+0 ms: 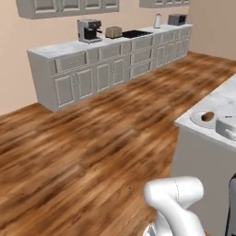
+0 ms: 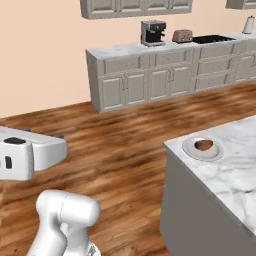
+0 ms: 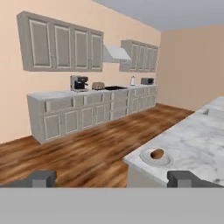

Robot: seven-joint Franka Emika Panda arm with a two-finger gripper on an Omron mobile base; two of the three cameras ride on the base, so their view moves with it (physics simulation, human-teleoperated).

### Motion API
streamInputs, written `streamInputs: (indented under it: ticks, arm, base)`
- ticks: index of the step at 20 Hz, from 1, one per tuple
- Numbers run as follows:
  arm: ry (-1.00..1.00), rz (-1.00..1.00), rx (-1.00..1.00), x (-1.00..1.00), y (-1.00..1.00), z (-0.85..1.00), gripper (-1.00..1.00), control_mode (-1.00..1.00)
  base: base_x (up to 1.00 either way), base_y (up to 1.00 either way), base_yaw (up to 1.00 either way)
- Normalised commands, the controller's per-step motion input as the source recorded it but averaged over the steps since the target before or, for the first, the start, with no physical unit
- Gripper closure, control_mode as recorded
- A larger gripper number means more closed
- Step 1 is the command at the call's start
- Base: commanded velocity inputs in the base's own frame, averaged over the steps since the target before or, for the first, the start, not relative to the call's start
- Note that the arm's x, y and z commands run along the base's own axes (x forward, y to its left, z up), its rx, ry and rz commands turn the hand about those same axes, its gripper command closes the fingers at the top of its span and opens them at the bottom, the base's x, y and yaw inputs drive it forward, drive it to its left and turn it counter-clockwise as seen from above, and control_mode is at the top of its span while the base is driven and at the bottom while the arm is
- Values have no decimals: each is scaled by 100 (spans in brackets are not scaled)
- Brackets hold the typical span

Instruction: Pick the potato from the counter and place it in the microwave. Then turn on the microwave.

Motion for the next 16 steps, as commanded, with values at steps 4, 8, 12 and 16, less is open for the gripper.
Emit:
streamInputs:
  ticks: [4, 8, 12, 16]
  arm:
    - [0, 0, 0, 0, 0, 0, -100, 100]
    - [0, 0, 0, 0, 0, 0, -100, 100]
    - [0, 0, 0, 0, 0, 0, -100, 100]
    - [0, 0, 0, 0, 0, 0, -100, 100]
  base:
    - [36, 0, -51]
    - [38, 0, -42]
    - [46, 10, -41]
    - [48, 26, -33]
